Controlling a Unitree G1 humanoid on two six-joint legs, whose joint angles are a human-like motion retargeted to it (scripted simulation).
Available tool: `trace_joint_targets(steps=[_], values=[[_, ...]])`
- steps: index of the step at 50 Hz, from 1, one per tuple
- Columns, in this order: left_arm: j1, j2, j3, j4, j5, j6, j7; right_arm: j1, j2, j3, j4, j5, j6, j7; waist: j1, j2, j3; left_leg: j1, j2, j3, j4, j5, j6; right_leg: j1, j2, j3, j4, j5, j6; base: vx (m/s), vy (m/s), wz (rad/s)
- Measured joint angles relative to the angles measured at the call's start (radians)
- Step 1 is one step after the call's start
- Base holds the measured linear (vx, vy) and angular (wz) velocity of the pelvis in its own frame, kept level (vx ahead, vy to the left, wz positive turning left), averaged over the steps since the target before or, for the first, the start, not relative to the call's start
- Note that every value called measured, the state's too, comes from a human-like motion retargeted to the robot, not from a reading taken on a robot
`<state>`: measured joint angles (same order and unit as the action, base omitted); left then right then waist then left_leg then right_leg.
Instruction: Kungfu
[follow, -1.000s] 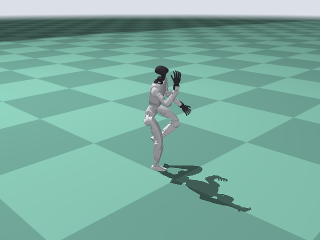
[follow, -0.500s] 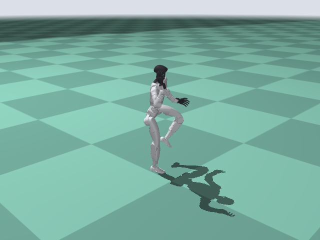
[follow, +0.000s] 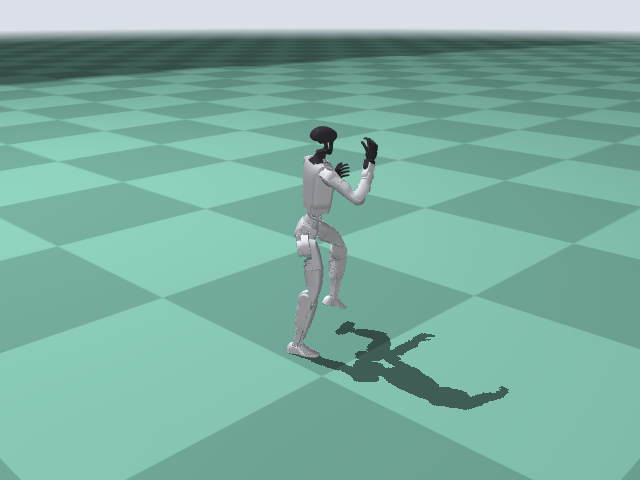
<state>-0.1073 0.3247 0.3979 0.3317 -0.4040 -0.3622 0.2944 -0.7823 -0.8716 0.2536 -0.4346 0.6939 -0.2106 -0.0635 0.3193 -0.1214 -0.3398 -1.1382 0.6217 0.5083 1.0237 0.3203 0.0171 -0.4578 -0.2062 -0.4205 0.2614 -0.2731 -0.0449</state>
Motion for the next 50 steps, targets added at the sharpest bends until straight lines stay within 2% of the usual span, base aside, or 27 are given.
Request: trace_joint_targets(steps=[3,5,7,8,10,11,12,15,20,22,23,25,26,27,29,32,33,35,37,38,39,40,42,43,45,47,50], values=[[-0.156,0.083,0.003,-0.009,-0.011,0.067,0.003,-0.093,0.147,0.085,0.227,0.046,0.091,0.137,0.058,-0.012,0.046,0.122,-0.102,0.016,-0.262,0.186,-0.033,0.136,-0.009,-0.040,-0.014,0.000,0.094,0.42,0.29,1.90],[-0.290,0.141,-0.020,0.033,-0.029,0.098,0.026,-0.169,0.263,0.115,0.446,0.026,0.142,0.233,0.129,0.026,0.106,0.241,-0.123,0.008,-0.279,0.203,-0.160,0.280,0.019,-0.060,-0.004,-0.036,0.151,0.55,0.32,1.69],[-0.476,0.189,-0.042,0.145,-0.006,0.099,0.028,-0.275,0.364,0.112,0.744,-0.051,0.128,0.328,0.093,-0.003,0.089,0.310,-0.281,0.058,-0.481,0.006,0.003,0.317,0.008,-0.199,-0.035,-0.023,0.182,0.43,0.00,3.14],[-0.563,0.217,-0.062,0.227,0.015,0.097,0.025,-0.326,0.424,0.105,0.905,-0.090,0.105,0.343,0.094,-0.021,0.079,0.334,-0.333,0.045,-0.489,-0.127,0.052,0.342,0.004,-0.227,-0.028,-0.017,0.209,0.73,-0.02,2.54],[-0.714,0.250,-0.095,0.420,0.068,0.091,-0.012,-0.384,0.527,0.055,1.168,-0.135,0.089,0.320,0.084,-0.012,-0.011,0.214,-0.326,-0.075,-0.372,-0.211,0.058,0.381,0.098,-0.269,-0.058,0.026,0.228,1.26,0.22,1.56],[-0.761,0.256,-0.102,0.499,0.063,0.089,-0.030,-0.402,0.578,0.048,1.249,-0.140,0.055,0.292,0.106,-0.114,-0.008,0.193,-0.405,-0.058,-0.416,-0.188,0.058,0.331,-0.010,-0.203,-0.013,0.053,0.241,1.23,0.29,0.77],[-0.809,0.261,-0.115,0.563,0.050,0.087,-0.046,-0.424,0.619,0.034,1.319,-0.148,0.021,0.266,0.116,-0.175,0.000,0.187,-0.455,-0.045,-0.444,-0.180,0.059,0.312,-0.070,-0.175,0.008,0.086,0.245,0.70,0.19,0.94],[-0.916,0.272,-0.174,0.611,-0.023,0.061,-0.077,-0.490,0.667,-0.047,1.424,-0.189,-0.063,0.169,0.099,-0.137,0.045,0.264,-0.486,-0.063,-0.446,-0.246,0.065,0.415,-0.002,-0.253,-0.049,0.246,0.218,0.46,0.07,1.66],[-0.978,0.354,-0.216,0.655,0.100,0.004,0.048,-0.548,0.605,0.008,1.393,-0.140,-0.178,-0.003,0.101,-0.171,0.077,0.303,-0.556,-0.109,-0.533,-0.231,0.067,0.394,-0.019,-0.085,0.015,0.502,0.181,0.66,0.08,0.73],[-0.995,0.377,-0.231,0.696,0.107,0.005,0.065,-0.547,0.590,0.008,1.370,-0.229,-0.167,-0.016,0.053,-0.138,0.076,0.315,-0.587,-0.167,-0.555,-0.234,0.070,0.360,0.052,0.054,0.054,0.384,0.278,0.38,0.02,1.30],[-1.000,0.388,-0.246,0.720,0.092,0.004,0.056,-0.538,0.586,0.000,1.363,-0.277,-0.156,-0.022,0.022,-0.123,0.076,0.321,-0.602,-0.200,-0.566,-0.234,0.067,0.333,0.117,0.166,0.070,0.327,0.299,0.40,-0.10,1.56],[-0.999,0.398,-0.288,0.764,0.051,0.003,0.012,-0.491,0.576,-0.020,1.341,-0.353,-0.121,-0.045,-0.035,-0.103,0.068,0.322,-0.616,-0.274,-0.565,-0.239,0.034,0.285,0.234,0.304,0.079,0.226,0.307,0.43,-0.15,1.63],[-0.981,0.385,-0.297,0.785,0.041,0.008,-0.028,-0.441,0.571,-0.023,1.320,-0.380,-0.095,-0.056,-0.069,-0.104,0.062,0.344,-0.652,-0.283,-0.582,-0.237,0.041,0.267,0.210,0.306,0.091,0.168,0.307,0.57,0.02,1.70],[-0.959,0.367,-0.300,0.805,0.035,0.018,-0.069,-0.387,0.572,-0.030,1.300,-0.409,-0.071,-0.065,-0.102,-0.100,0.055,0.361,-0.681,-0.298,-0.592,-0.236,0.049,0.244,0.190,0.297,0.100,0.118,0.290,0.63,0.09,1.68],[-0.894,0.303,-0.273,0.834,0.054,0.055,-0.167,-0.252,0.601,-0.069,1.281,-0.488,-0.043,-0.054,-0.159,-0.074,0.041,0.384,-0.706,-0.350,-0.595,-0.241,0.074,0.169,0.181,0.270,0.108,0.051,0.193,0.50,-0.06,1.32],[-0.763,0.154,-0.201,0.922,0.137,0.076,-0.315,0.020,0.692,-0.170,1.347,-0.626,-0.050,-0.004,-0.207,-0.033,0.054,0.458,-0.726,-0.403,-0.632,-0.236,0.105,-0.011,0.227,0.403,0.132,0.004,0.107,0.33,0.00,0.56],[-0.721,0.100,-0.177,0.985,0.170,0.073,-0.352,0.113,0.733,-0.192,1.418,-0.648,-0.043,-0.009,-0.221,-0.022,0.068,0.484,-0.731,-0.409,-0.646,-0.229,0.107,-0.076,0.242,0.448,0.121,0.019,0.092,0.21,0.11,0.09],[-0.643,0.004,-0.165,1.139,0.205,0.083,-0.432,0.273,0.796,-0.221,1.631,-0.658,0.031,-0.026,-0.248,-0.005,0.112,0.547,-0.736,-0.398,-0.679,-0.220,0.101,-0.186,0.269,0.520,0.064,0.156,0.060,0.11,0.15,0.01],[-0.565,-0.080,-0.315,1.207,0.056,0.128,-0.541,0.385,0.780,-0.253,1.920,-0.677,0.198,-0.023,-0.316,0.028,0.167,0.618,-0.762,-0.430,-0.717,-0.216,0.102,-0.282,0.238,0.453,-0.036,0.392,0.037,0.05,0.12,0.90],[-0.536,-0.146,-0.361,1.216,-0.015,0.130,-0.559,0.430,0.752,-0.273,2.070,-0.714,0.305,-0.018,-0.367,0.051,0.191,0.649,-0.779,-0.468,-0.732,-0.211,0.113,-0.329,0.216,0.400,-0.096,0.518,0.018,0.07,0.11,1.58],[-0.510,-0.228,-0.398,1.211,-0.084,0.105,-0.545,0.524,0.716,-0.276,2.125,-0.764,0.434,-0.005,-0.413,0.080,0.213,0.678,-0.791,-0.510,-0.748,-0.206,0.128,-0.376,0.209,0.379,-0.154,0.582,0.003,0.16,0.10,1.82],[-0.485,-0.319,-0.429,1.199,-0.153,0.068,-0.515,0.643,0.675,-0.270,2.135,-0.821,0.573,0.012,-0.456,0.111,0.233,0.706,-0.799,-0.555,-0.764,-0.202,0.145,-0.423,0.210,0.374,-0.211,0.616,-0.010,0.30,0.05,1.25],[-0.428,-0.500,-0.493,1.167,-0.270,0.041,-0.482,0.912,0.615,-0.192,2.135,-0.921,0.685,0.110,-0.475,0.148,0.236,0.715,-0.791,-0.561,-0.770,-0.204,0.179,-0.522,0.240,0.365,-0.283,0.526,-0.029,0.37,-0.02,0.10],[-0.383,-0.576,-0.535,1.153,-0.318,0.048,-0.493,1.039,0.589,-0.158,2.135,-0.937,0.691,0.127,-0.465,0.153,0.237,0.726,-0.786,-0.547,-0.771,-0.207,0.186,-0.553,0.261,0.330,-0.291,0.479,-0.066,0.35,-0.04,-0.37],[-0.306,-0.669,-0.695,1.140,-0.437,0.111,-0.530,1.257,0.561,-0.191,2.135,-0.996,0.602,0.113,-0.489,0.174,0.231,0.741,-0.777,-0.572,-0.782,-0.209,0.176,-0.624,0.279,0.309,-0.248,0.424,-0.136,0.23,-0.09,0.07],[-0.312,-0.619,-0.871,1.083,-0.408,0.216,-0.569,1.395,0.541,-0.313,2.135,-1.096,0.515,0.112,-0.533,0.190,0.265,0.772,-0.762,-0.598,-0.792,-0.218,0.153,-0.661,0.314,0.370,-0.161,0.476,-0.164,0.04,-0.16,0.31],[-0.303,-0.528,-1.057,0.938,-0.181,0.323,-0.578,1.512,0.497,-0.451,2.135,-1.132,0.519,0.148,-0.600,0.217,0.312,0.828,-0.727,-0.622,-0.820,-0.226,0.136,-0.641,0.374,0.455,-0.099,0.596,-0.168,0.07,-0.09,0.11]])
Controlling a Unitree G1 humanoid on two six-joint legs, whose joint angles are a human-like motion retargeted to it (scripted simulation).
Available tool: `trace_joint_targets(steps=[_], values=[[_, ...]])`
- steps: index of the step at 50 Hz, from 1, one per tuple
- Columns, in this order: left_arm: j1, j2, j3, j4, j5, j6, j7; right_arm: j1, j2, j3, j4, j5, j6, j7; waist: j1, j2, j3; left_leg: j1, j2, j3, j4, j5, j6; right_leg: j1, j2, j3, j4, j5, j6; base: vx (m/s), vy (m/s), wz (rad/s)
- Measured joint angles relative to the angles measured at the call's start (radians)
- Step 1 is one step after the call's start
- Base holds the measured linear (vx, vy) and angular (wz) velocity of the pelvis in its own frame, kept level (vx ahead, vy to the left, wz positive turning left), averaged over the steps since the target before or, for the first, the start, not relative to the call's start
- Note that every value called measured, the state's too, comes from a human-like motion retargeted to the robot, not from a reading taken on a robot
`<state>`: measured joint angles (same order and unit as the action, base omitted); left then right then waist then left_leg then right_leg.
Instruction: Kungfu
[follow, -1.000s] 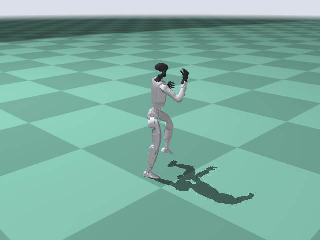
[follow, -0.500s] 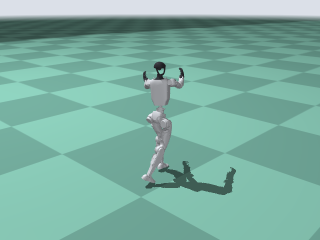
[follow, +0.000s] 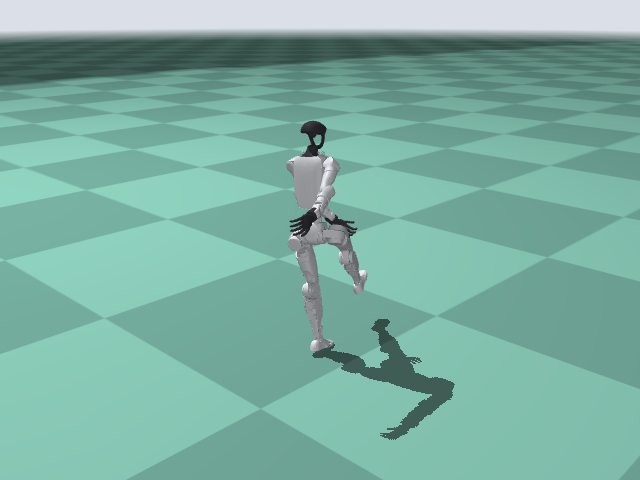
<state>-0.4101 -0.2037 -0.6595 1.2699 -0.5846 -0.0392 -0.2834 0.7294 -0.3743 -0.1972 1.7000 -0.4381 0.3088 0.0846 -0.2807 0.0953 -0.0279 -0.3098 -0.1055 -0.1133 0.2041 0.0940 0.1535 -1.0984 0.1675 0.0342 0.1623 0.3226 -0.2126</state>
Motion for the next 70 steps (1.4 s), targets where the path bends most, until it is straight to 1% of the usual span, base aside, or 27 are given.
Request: trace_joint_targets(steps=[3,7,12,15,20,22,25,28,32,35,38,40,43,45,46,47,48,50,52,54,57,60,62,63,66,68,70], values=[[0.009,0.042,0.045,-0.062,0.185,0.007,-0.055,0.047,-0.057,-0.040,0.000,0.128,-0.014,0.012,-0.057,-0.009,-0.004,0.032,0.000,0.019,-0.019,-0.013,0.008,0.042,0.019,0.010,-0.024,-0.021,0.036,0.16,-0.10,-0.39],[0.013,0.060,0.061,-0.072,0.069,-0.024,-0.034,0.036,-0.073,-0.070,0.000,0.276,-0.088,-0.010,-0.069,-0.040,-0.055,0.036,-0.031,0.077,-0.034,-0.047,0.047,0.059,0.001,-0.058,-0.005,-0.068,0.092,0.17,-0.15,-0.62],[0.066,0.035,0.007,-0.092,0.053,-0.041,-0.085,-0.001,-0.022,-0.068,-0.045,0.335,-0.150,-0.006,-0.026,-0.018,-0.177,-0.036,-0.055,0.093,-0.030,-0.083,0.053,0.012,-0.027,-0.019,0.044,-0.054,0.115,0.22,-0.07,-0.19],[0.080,0.047,-0.003,-0.148,0.095,-0.066,-0.092,-0.024,0.001,-0.040,-0.180,0.349,-0.179,0.007,-0.001,-0.006,-0.193,-0.037,-0.064,0.116,-0.030,-0.104,0.049,0.020,-0.043,-0.031,0.079,-0.077,0.141,0.21,0.01,-0.32],[0.103,0.104,0.066,-0.346,0.194,-0.115,-0.082,-0.019,0.044,-0.008,-0.586,0.310,-0.266,-0.020,0.036,0.013,-0.225,-0.029,-0.066,0.147,-0.035,-0.144,0.042,0.001,-0.050,-0.046,0.143,-0.096,0.156,0.32,-0.11,-0.40],[0.113,0.151,0.112,-0.474,0.276,-0.159,-0.081,0.001,0.045,0.018,-0.794,0.303,-0.314,-0.050,0.054,0.025,-0.260,-0.044,-0.064,0.154,-0.031,-0.163,0.037,-0.042,-0.054,-0.064,0.199,-0.104,0.168,0.42,-0.17,-0.30],[0.100,0.268,0.197,-0.720,0.429,-0.222,-0.078,0.039,0.006,0.080,-1.153,0.386,-0.324,-0.093,0.076,0.049,-0.302,-0.061,-0.062,0.145,-0.019,-0.189,0.034,-0.108,-0.064,-0.085,0.299,-0.110,0.185,0.48,-0.19,0.06],[0.046,0.421,0.272,-0.967,0.545,-0.251,-0.070,0.058,-0.044,0.132,-1.494,0.476,-0.354,-0.142,0.095,0.073,-0.331,-0.063,-0.056,0.105,0.005,-0.216,0.027,-0.161,-0.089,-0.094,0.362,-0.102,0.179,0.48,-0.18,0.54],[-0.112,0.626,0.334,-1.219,0.601,-0.268,0.043,0.019,-0.136,0.180,-1.863,0.528,-0.378,-0.217,0.129,0.091,-0.366,-0.043,-0.056,0.022,0.042,-0.254,0.021,-0.204,-0.127,-0.043,0.360,-0.085,0.157,0.67,-0.29,1.00],[-0.283,0.740,0.395,-1.296,0.595,-0.265,0.145,-0.095,-0.180,0.220,-2.033,0.503,-0.369,-0.268,0.147,0.099,-0.378,-0.014,-0.053,-0.055,0.081,-0.272,0.006,-0.203,-0.165,0.023,0.316,-0.107,0.131,0.53,-0.30,1.34],[-0.513,0.820,0.426,-1.213,0.599,-0.347,0.224,-0.305,-0.222,0.259,-2.090,0.506,-0.348,-0.341,0.137,0.112,-0.359,0.036,-0.029,-0.097,0.129,-0.289,0.000,-0.149,-0.215,0.092,0.258,-0.173,0.109,0.72,-0.46,1.57],[-0.668,0.860,0.405,-1.073,0.640,-0.417,0.276,-0.480,-0.252,0.265,-2.052,0.488,-0.401,-0.382,0.115,0.125,-0.346,0.065,0.004,-0.106,0.167,-0.306,-0.006,-0.090,-0.261,0.107,0.227,-0.206,0.096,0.74,-0.60,1.63],[-0.900,0.894,0.328,-0.745,0.697,-0.503,0.294,-0.818,-0.259,0.258,-1.793,0.352,-0.521,-0.427,0.055,0.127,-0.323,0.127,0.075,-0.073,0.189,-0.309,-0.041,0.018,-0.308,0.121,0.212,-0.210,0.095,0.72,-0.71,1.38],[-1.040,0.878,0.283,-0.510,0.713,-0.511,0.272,-1.067,-0.228,0.266,-1.491,0.211,-0.542,-0.487,0.026,0.076,-0.311,0.209,0.088,-0.017,0.163,-0.300,-0.085,0.114,-0.473,-0.184,0.194,-0.079,0.151,0.50,-0.64,1.12],[-1.075,0.873,0.292,-0.448,0.730,-0.505,0.236,-1.190,-0.193,0.256,-1.288,0.139,-0.562,-0.519,0.032,0.083,-0.375,0.164,0.098,-0.004,0.177,-0.299,-0.111,-0.014,-0.358,0.034,0.322,-0.106,0.180,0.62,-0.88,1.21],[-1.107,0.854,0.299,-0.394,0.755,-0.495,0.217,-1.300,-0.169,0.235,-1.089,0.080,-0.580,-0.536,0.039,0.089,-0.425,0.118,0.111,-0.009,0.205,-0.298,-0.148,-0.118,-0.299,0.163,0.430,-0.138,0.202,0.64,-0.94,1.58],[-1.135,0.806,0.300,-0.357,0.793,-0.479,0.231,-1.384,-0.169,0.192,-0.900,0.047,-0.594,-0.525,0.049,0.093,-0.449,0.067,0.129,-0.050,0.263,-0.297,-0.207,-0.177,-0.351,0.113,0.499,-0.180,0.211,0.45,-0.81,1.71],[-1.155,0.736,0.343,-0.338,0.840,-0.389,0.281,-1.524,-0.166,0.130,-0.569,0.100,-0.551,-0.451,0.077,0.099,-0.443,0.062,0.211,0.038,0.251,-0.254,-0.288,-0.188,-0.366,0.028,0.631,-0.327,0.206,0.23,-0.72,1.74],[-1.138,0.706,0.358,-0.380,0.825,-0.418,0.322,-1.620,-0.159,0.085,-0.377,0.264,-0.447,-0.358,0.019,0.139,-0.427,0.018,0.299,0.080,0.245,-0.218,-0.357,-0.183,-0.453,-0.056,0.719,-0.415,0.211,0.12,-0.68,2.79],[-1.135,0.714,0.338,-0.433,0.785,-0.469,0.383,-1.674,-0.211,0.076,-0.284,0.393,-0.512,-0.317,-0.021,0.154,-0.389,-0.008,0.329,0.128,0.229,-0.186,-0.405,-0.156,-0.520,-0.086,0.759,-0.466,0.243,-0.05,-0.40,2.89],[-1.100,0.680,0.353,-0.465,0.836,-0.461,0.511,-1.713,-0.295,0.101,-0.223,0.493,-0.645,-0.378,-0.078,0.155,-0.365,-0.038,0.299,0.297,0.156,-0.136,-0.415,-0.142,-0.616,-0.065,0.786,-0.521,0.321,-0.11,-0.24,2.66],[-1.058,0.624,0.365,-0.443,0.855,-0.448,0.588,-1.747,-0.334,0.093,-0.167,0.488,-0.644,-0.437,-0.113,0.206,-0.318,-0.020,0.353,0.488,0.068,-0.116,-0.415,-0.089,-0.663,-0.141,0.801,-0.570,0.348,-0.11,-0.23,1.59],[-1.034,0.577,0.364,-0.400,0.814,-0.461,0.575,-1.778,-0.346,0.082,-0.125,0.494,-0.618,-0.416,-0.125,0.240,-0.276,0.003,0.421,0.603,0.028,-0.127,-0.406,-0.059,-0.647,-0.170,0.814,-0.592,0.334,-0.09,-0.14,1.00],[-1.031,0.557,0.366,-0.375,0.790,-0.475,0.547,-1.800,-0.358,0.079,-0.109,0.510,-0.610,-0.394,-0.145,0.249,-0.270,-0.020,0.392,0.608,-0.007,-0.112,-0.413,-0.086,-0.681,-0.152,0.810,-0.576,0.337,-0.22,0.21,1.35],[-1.031,0.509,0.367,-0.280,0.732,-0.493,0.442,-1.857,-0.382,0.087,-0.071,0.587,-0.612,-0.346,-0.151,0.253,-0.228,-0.066,0.295,0.478,-0.032,-0.100,-0.415,-0.141,-0.705,-0.086,0.789,-0.524,0.339,-0.20,0.28,0.59],[-1.025,0.481,0.367,-0.229,0.724,-0.488,0.416,-1.881,-0.393,0.085,-0.064,0.631,-0.621,-0.342,-0.166,0.259,-0.201,-0.072,0.289,0.496,-0.068,-0.100,-0.415,-0.163,-0.724,-0.088,0.796,-0.516,0.336,-0.17,0.01,0.68],[-1.037,0.444,0.368,-0.180,0.718,-0.483,0.429,-1.910,-0.414,0.094,-0.066,0.668,-0.632,-0.342,-0.220,0.277,-0.201,-0.086,0.277,0.538,-0.155,-0.069,-0.415,-0.203,-0.787,-0.096,0.820,-0.526,0.336,-0.15,-0.08,1.74]])
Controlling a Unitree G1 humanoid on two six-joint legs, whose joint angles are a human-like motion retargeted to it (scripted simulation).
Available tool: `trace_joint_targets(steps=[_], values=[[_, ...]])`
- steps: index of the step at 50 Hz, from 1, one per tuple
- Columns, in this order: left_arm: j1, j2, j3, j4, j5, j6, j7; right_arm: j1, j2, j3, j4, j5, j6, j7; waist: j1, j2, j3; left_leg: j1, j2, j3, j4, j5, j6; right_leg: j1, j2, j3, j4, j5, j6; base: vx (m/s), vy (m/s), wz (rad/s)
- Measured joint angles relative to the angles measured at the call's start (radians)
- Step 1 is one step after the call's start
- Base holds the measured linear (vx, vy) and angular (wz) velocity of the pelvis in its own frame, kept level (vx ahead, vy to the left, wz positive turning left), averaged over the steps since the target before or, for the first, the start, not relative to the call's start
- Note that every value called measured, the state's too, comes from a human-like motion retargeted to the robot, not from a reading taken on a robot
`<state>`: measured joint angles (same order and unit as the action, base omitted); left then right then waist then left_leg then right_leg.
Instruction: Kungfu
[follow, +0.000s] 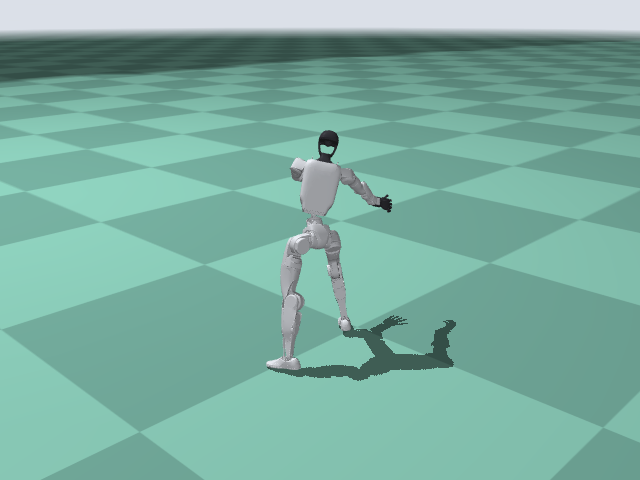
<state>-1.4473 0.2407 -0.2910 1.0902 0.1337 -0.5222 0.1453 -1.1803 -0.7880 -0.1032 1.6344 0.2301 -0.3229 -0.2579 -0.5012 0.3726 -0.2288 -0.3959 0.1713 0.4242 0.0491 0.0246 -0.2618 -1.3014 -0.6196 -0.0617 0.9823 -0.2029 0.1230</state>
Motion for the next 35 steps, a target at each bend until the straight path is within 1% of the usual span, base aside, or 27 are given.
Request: trace_joint_targets(steps=[2,4,8,13,15,17,18,20,22,23,24,25,26,27,28,30,32,33,35], values=[[-0.001,-0.017,0.002,0.022,-0.008,-0.014,0.026,-0.011,-0.018,0.003,-0.024,0.025,-0.005,0.000,-0.014,0.006,0.026,-0.020,-0.008,-0.006,-0.014,0.002,0.000,-0.020,-0.014,0.005,0.005,0.001,-0.002,-0.11,0.01,0.83],[0.001,-0.027,0.001,0.034,-0.017,-0.022,0.039,-0.007,-0.035,0.001,-0.066,0.038,0.000,0.000,-0.008,0.002,0.051,-0.034,-0.010,-0.021,-0.018,0.006,0.000,-0.035,-0.003,0.011,0.002,0.011,-0.003,-0.16,0.04,0.16],[-0.002,-0.038,-0.005,0.048,-0.014,-0.021,0.013,0.043,-0.075,-0.018,-0.181,0.045,0.006,0.016,-0.011,-0.005,0.092,-0.086,0.001,-0.004,-0.028,0.025,0.000,-0.062,-0.005,0.005,-0.008,0.032,-0.002,-0.13,-0.01,0.43],[-0.016,-0.046,-0.033,0.064,-0.018,-0.009,-0.012,0.191,-0.162,-0.033,-0.402,0.148,0.070,0.078,0.035,-0.019,0.137,-0.179,0.025,0.003,-0.025,0.051,0.000,-0.085,0.008,-0.021,-0.055,0.078,-0.014,-0.20,0.06,0.36],[-0.008,-0.038,-0.054,0.063,-0.026,0.005,-0.034,0.264,-0.179,-0.030,-0.515,0.219,0.103,0.069,0.057,-0.023,0.150,-0.222,0.030,0.010,-0.027,0.063,0.000,-0.098,0.007,-0.033,-0.082,0.103,-0.013,-0.24,0.12,0.36],[0.029,-0.037,-0.064,0.054,-0.017,0.039,-0.070,0.331,-0.162,-0.026,-0.619,0.302,0.123,0.046,0.078,-0.026,0.157,-0.263,0.036,0.017,-0.030,0.073,0.000,-0.107,-0.007,-0.058,-0.100,0.112,-0.013,-0.14,0.15,0.51],[0.058,-0.045,-0.061,0.052,-0.004,0.058,-0.088,0.344,-0.135,-0.025,-0.649,0.331,0.120,0.033,0.089,-0.031,0.157,-0.274,0.031,0.018,-0.036,0.077,0.000,-0.116,-0.022,-0.063,-0.096,0.104,-0.015,-0.08,0.16,0.35],[0.178,-0.051,-0.019,0.004,0.078,0.086,-0.137,0.408,0.014,-0.069,-0.761,0.354,0.075,-0.002,0.142,-0.025,0.140,-0.310,0.060,0.020,-0.029,0.068,0.000,-0.117,-0.009,-0.113,-0.128,0.115,-0.024,-0.03,0.11,-0.26],[0.346,-0.088,0.087,0.000,0.230,0.056,-0.149,0.466,0.207,-0.127,-0.802,0.338,0.035,0.077,0.203,-0.037,0.110,-0.319,0.063,0.025,-0.038,0.058,0.000,-0.147,-0.001,-0.119,-0.137,0.119,-0.025,0.07,0.13,-0.47],[0.427,-0.111,0.142,0.033,0.313,0.040,-0.130,0.489,0.293,-0.129,-0.784,0.344,0.027,0.146,0.230,-0.048,0.099,-0.318,0.054,0.031,-0.046,0.053,0.000,-0.163,-0.006,-0.118,-0.142,0.124,-0.025,0.04,0.17,-0.16],[0.494,-0.132,0.180,0.107,0.378,0.044,-0.088,0.502,0.370,-0.113,-0.725,0.347,0.041,0.228,0.247,-0.057,0.090,-0.321,0.042,0.039,-0.055,0.048,0.000,-0.180,-0.017,-0.121,-0.146,0.128,-0.027,0.00,0.18,0.15],[0.555,-0.151,0.210,0.201,0.433,0.058,-0.035,0.510,0.443,-0.087,-0.644,0.349,0.066,0.318,0.259,-0.066,0.082,-0.327,0.030,0.048,-0.064,0.042,0.000,-0.196,-0.033,-0.126,-0.150,0.132,-0.030,-0.01,0.16,0.42],[0.605,-0.160,0.235,0.313,0.457,0.109,-0.019,0.507,0.501,-0.060,-0.514,0.307,0.133,0.426,0.265,-0.073,0.081,-0.338,0.026,0.051,-0.065,0.040,0.000,-0.206,-0.044,-0.133,-0.151,0.133,-0.031,-0.01,0.12,0.51],[0.653,-0.156,0.251,0.415,0.467,0.154,-0.033,0.500,0.549,-0.028,-0.380,0.247,0.199,0.533,0.272,-0.078,0.083,-0.349,0.025,0.054,-0.065,0.040,0.000,-0.214,-0.053,-0.139,-0.151,0.134,-0.032,-0.01,0.06,0.49],[0.697,-0.126,0.247,0.498,0.449,0.189,-0.107,0.482,0.577,0.010,-0.236,0.153,0.264,0.638,0.280,-0.079,0.094,-0.360,0.030,0.053,-0.062,0.043,0.000,-0.217,-0.055,-0.143,-0.150,0.131,-0.032,-0.04,0.02,0.43],[0.760,-0.088,0.194,0.597,0.335,0.241,-0.191,0.463,0.606,0.115,-0.043,-0.034,0.352,0.797,0.300,-0.086,0.120,-0.379,0.039,0.048,-0.057,0.053,0.000,-0.218,-0.053,-0.149,-0.145,0.121,-0.038,-0.10,-0.01,0.49],[0.833,-0.103,0.224,0.579,0.265,0.193,-0.122,0.478,0.662,0.168,0.048,-0.090,0.364,0.762,0.324,-0.111,0.129,-0.390,0.022,0.044,-0.066,0.064,0.000,-0.239,-0.065,-0.123,-0.122,0.105,-0.038,-0.07,-0.02,0.85],[0.881,-0.104,0.243,0.548,0.229,0.131,-0.066,0.496,0.703,0.186,0.061,-0.073,0.345,0.712,0.338,-0.119,0.128,-0.405,0.026,0.039,-0.063,0.066,0.000,-0.235,-0.062,-0.129,-0.127,0.105,-0.037,-0.10,-0.09,0.91],[0.925,-0.113,0.265,0.504,0.197,0.055,0.004,0.535,0.744,0.196,0.066,-0.017,0.293,0.672,0.350,-0.136,0.129,-0.415,0.010,0.029,-0.068,0.072,0.000,-0.239,-0.083,-0.109,-0.105,0.092,-0.026,-0.10,-0.11,0.79]])
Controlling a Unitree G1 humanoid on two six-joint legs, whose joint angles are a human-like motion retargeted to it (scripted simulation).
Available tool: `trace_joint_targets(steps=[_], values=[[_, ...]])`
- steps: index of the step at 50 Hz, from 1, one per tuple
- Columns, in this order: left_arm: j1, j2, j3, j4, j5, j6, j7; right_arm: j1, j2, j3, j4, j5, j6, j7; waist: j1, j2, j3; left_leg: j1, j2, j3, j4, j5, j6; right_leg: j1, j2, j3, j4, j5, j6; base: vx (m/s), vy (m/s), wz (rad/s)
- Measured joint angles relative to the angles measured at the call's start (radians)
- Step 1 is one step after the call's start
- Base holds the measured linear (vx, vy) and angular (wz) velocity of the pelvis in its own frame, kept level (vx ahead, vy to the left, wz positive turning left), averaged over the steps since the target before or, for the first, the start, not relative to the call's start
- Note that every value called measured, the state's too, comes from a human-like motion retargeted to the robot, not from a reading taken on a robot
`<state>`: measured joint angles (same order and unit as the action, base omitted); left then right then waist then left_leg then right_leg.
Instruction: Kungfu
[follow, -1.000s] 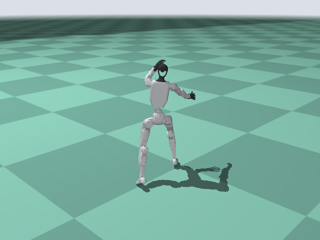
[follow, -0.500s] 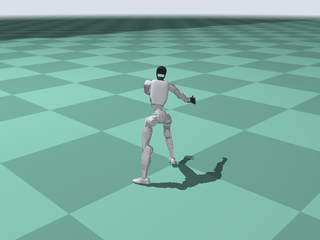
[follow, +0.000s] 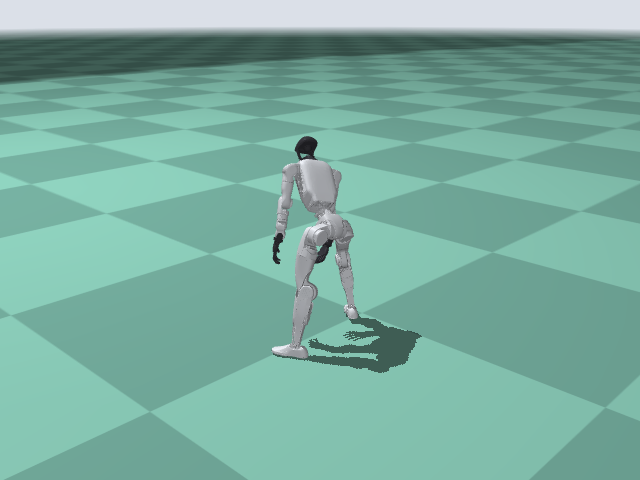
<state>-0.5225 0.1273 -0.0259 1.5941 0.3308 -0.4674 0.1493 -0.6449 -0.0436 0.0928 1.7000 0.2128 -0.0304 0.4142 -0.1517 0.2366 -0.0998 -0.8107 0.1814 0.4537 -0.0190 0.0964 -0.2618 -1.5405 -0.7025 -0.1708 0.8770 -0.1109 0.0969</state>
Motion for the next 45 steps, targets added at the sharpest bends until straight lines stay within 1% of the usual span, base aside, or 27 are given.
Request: trace_joint_targets(steps=[2,3,5,8,10,16,20,23,27,33,38,40,43,45], values=[[0.026,0.032,-0.012,-0.041,0.004,-0.023,0.039,0.027,0.035,0.008,-0.021,0.067,-0.049,0.011,0.047,0.005,0.030,-0.008,0.058,-0.008,0.001,0.011,0.000,0.039,0.038,-0.044,0.039,-0.036,-0.009,-0.05,-0.12,-0.28],[0.038,0.038,-0.021,-0.058,0.016,-0.019,0.046,0.034,0.041,0.021,-0.031,0.103,-0.059,0.028,0.059,0.001,0.035,-0.010,0.067,-0.014,0.006,0.009,0.000,0.056,0.046,-0.050,0.037,-0.038,-0.007,0.04,-0.05,-0.22],[0.056,0.051,-0.037,-0.086,0.046,-0.002,0.040,0.049,0.039,0.053,-0.054,0.161,-0.055,0.063,0.071,-0.008,0.033,-0.011,0.074,-0.027,0.013,0.005,0.000,0.078,0.058,-0.046,0.033,-0.038,0.002,0.12,0.01,0.03],[0.075,0.065,-0.051,-0.120,0.069,0.021,0.026,0.066,0.011,0.103,-0.107,0.189,-0.045,0.075,0.071,-0.019,0.020,-0.014,0.078,-0.038,0.018,0.001,0.000,0.095,0.067,-0.041,0.031,-0.030,0.011,0.15,0.00,0.08],[0.080,0.065,-0.046,-0.145,0.062,0.026,0.025,0.073,-0.015,0.134,-0.151,0.170,-0.055,0.055,0.071,-0.028,0.016,-0.016,0.080,-0.043,0.021,0.003,0.000,0.102,0.079,-0.032,0.027,-0.023,0.018,0.10,0.00,0.00],[0.087,0.057,-0.036,-0.246,-0.017,-0.013,-0.031,0.077,-0.074,0.179,-0.270,0.041,-0.087,-0.042,0.056,-0.039,0.014,-0.033,0.086,-0.040,0.029,0.026,0.000,0.108,0.110,0.000,0.010,0.024,0.047,0.06,0.00,-0.01],[0.092,0.079,-0.063,-0.319,0.005,-0.039,-0.047,0.078,-0.096,0.188,-0.327,0.020,-0.099,-0.024,0.050,-0.041,0.014,-0.039,0.091,-0.036,0.031,0.029,0.000,0.110,0.114,-0.004,0.006,0.030,0.058,0.01,-0.03,0.00],[0.101,0.088,-0.073,-0.360,0.031,-0.055,-0.054,0.083,-0.098,0.174,-0.350,0.024,-0.091,-0.005,0.048,-0.043,0.013,-0.041,0.094,-0.035,0.032,0.025,0.000,0.109,0.112,-0.007,0.011,0.030,0.062,0.02,-0.06,0.03],[0.112,0.083,-0.071,-0.391,0.019,-0.075,-0.061,0.086,-0.104,0.171,-0.378,0.033,-0.096,0.010,0.049,-0.048,0.011,-0.040,0.095,-0.028,0.031,0.020,0.000,0.107,0.109,-0.012,0.014,0.014,0.059,0.02,-0.05,0.03],[0.105,0.096,-0.077,-0.449,0.013,-0.104,-0.062,0.102,-0.140,0.199,-0.460,0.014,-0.095,0.016,0.047,-0.049,0.014,-0.051,0.091,-0.028,0.038,0.025,0.000,0.095,0.112,0.001,0.016,0.025,0.062,0.00,-0.01,0.02],[0.071,0.137,-0.086,-0.534,0.061,-0.129,-0.048,0.156,-0.202,0.229,-0.616,0.024,-0.077,0.031,0.045,-0.062,0.018,-0.066,0.096,-0.029,0.061,0.035,0.000,0.099,0.123,0.013,-0.001,0.040,0.066,0.00,-0.07,0.13],[0.054,0.141,-0.095,-0.583,0.072,-0.132,-0.053,0.222,-0.266,0.246,-0.749,0.069,-0.035,0.044,0.028,-0.082,0.006,-0.062,0.069,-0.012,0.071,0.034,0.000,0.104,0.102,0.043,-0.033,0.059,0.080,0.06,-0.03,0.61],[0.012,0.182,-0.107,-0.660,0.054,-0.136,-0.075,0.332,-0.315,0.245,-0.944,0.144,0.004,0.060,0.025,-0.081,0.009,-0.095,0.115,0.007,0.107,0.060,0.000,0.148,0.117,0.019,-0.053,0.057,0.082,0.00,-0.15,0.26],[-0.035,0.238,-0.119,-0.723,0.036,-0.139,-0.093,0.391,-0.337,0.231,-1.069,0.203,0.029,0.057,0.046,-0.064,0.023,-0.170,0.189,-0.005,0.193,0.070,0.000,0.190,0.156,-0.031,-0.075,0.055,0.072,-0.01,-0.12,-0.24]])
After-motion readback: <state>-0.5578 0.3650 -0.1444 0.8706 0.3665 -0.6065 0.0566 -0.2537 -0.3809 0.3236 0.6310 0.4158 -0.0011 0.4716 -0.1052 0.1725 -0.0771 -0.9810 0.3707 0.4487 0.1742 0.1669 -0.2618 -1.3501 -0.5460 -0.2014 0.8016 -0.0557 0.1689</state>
